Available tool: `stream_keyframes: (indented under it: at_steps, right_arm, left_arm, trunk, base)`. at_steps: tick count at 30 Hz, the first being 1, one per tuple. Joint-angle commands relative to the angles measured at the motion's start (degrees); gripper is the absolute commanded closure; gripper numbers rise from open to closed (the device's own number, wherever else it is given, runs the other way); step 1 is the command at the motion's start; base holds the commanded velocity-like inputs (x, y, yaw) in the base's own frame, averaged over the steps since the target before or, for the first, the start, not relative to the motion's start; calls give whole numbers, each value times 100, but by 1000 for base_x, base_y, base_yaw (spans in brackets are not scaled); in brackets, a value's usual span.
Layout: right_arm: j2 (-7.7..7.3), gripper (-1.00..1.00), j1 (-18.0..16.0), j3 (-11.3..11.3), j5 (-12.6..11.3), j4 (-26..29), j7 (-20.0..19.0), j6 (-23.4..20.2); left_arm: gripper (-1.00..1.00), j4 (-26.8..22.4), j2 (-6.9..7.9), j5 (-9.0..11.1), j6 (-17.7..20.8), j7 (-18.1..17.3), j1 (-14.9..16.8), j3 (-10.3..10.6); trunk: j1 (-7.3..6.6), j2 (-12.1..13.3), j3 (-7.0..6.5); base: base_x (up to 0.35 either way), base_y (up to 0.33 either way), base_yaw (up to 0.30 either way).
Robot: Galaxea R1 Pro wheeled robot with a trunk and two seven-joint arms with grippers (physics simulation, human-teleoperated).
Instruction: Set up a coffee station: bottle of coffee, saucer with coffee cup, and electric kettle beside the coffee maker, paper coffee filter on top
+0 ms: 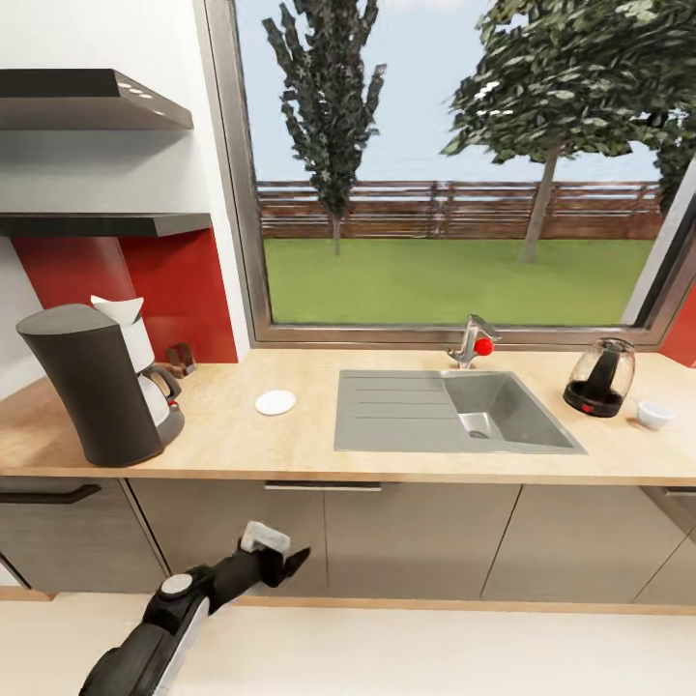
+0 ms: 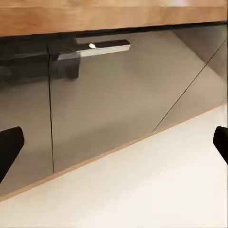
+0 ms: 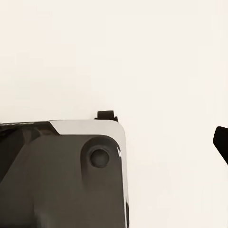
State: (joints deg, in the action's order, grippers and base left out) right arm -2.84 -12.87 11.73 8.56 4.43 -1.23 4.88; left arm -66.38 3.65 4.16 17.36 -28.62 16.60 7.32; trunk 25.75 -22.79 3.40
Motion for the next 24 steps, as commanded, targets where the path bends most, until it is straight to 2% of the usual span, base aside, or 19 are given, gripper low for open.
stream_keyframes:
  at_steps: [1, 3, 5, 6, 8, 10, 11, 13, 15, 17, 20, 22, 24]
  right_arm:
    - [6, -100, -5, 49, 54, 21, -24, 23]
    - [20, -100, -5, 45, 56, 45, -37, 30]
    - [66, -100, -5, 36, 58, 136, -53, 83]
    - [87, -100, -5, 33, 58, 185, -58, 103]
    - [167, -100, -5, 24, 61, 381, -89, 152]
    - [284, -100, -5, -6, 96, 643, -162, 191]
    - [310, -100, -5, -25, 110, 697, -186, 199]
    - [378, -100, -5, -118, 150, 839, -290, 239]
    - [460, -100, -5, -326, 181, 1047, -554, 336]
    - [543, -100, -5, -530, 193, 1220, -829, 393]
    - [662, -100, -5, -832, 198, 1522, -1286, 433]
    - [746, -100, -5, -951, 199, 1799, -1569, 444]
    - [887, -100, -5, -999, 199, 2234, -1742, 449]
  left_arm:
    - [-100, -179, 4, 74, 349, -161, 171, 1]
    - [-100, -358, 6, 166, 759, -351, 432, -3]
    - [-100, -477, 15, 376, 1209, -557, 804, -3]
    - [-100, -494, 16, 439, 1305, -602, 900, -3]
    - [-100, -526, 32, 653, 1584, -731, 1177, -3]
    - [-100, -547, 53, 965, 1978, -868, 1525, -5]
    - [-100, -549, 57, 1044, 2077, -896, 1607, -6]
    - [-100, -555, 71, 1268, 2367, -963, 1844, -10]
    - [-100, -558, 115, 1533, 2722, -1034, 2126, -30]
    - [-100, -559, 157, 1700, 2995, -1065, 2312, -65]
    - [-100, -560, 205, 1923, 3456, -1087, 2578, -207]
    - [-100, -560, 227, 2006, 3722, -1090, 2705, -452]
    - [-100, -554, 307, 2001, 3849, -1083, 2759, -670]
  trunk:
    - [4, -13, 14]
    - [4, -13, 14]
    - [4, -13, 14]
    - [4, -13, 14]
    - [4, -13, 14]
    - [4, -13, 14]
    - [4, -13, 14]
    - [4, -13, 14]
    - [4, -13, 14]
    - [4, -13, 14]
    - [4, -13, 14]
    - [4, -13, 14]
    - [4, -13, 14]
  base:
    - [0, 0, 0]
    - [0, 0, 0]
    - [0, 0, 0]
    - [0, 0, 0]
    - [0, 0, 0]
    - [0, 0, 0]
    - [0, 0, 0]
    - [0, 0, 0]
    - [0, 0, 0]
    - [0, 0, 0]
    - [0, 0, 0]
    - [0, 0, 0]
    - [0, 0, 0]
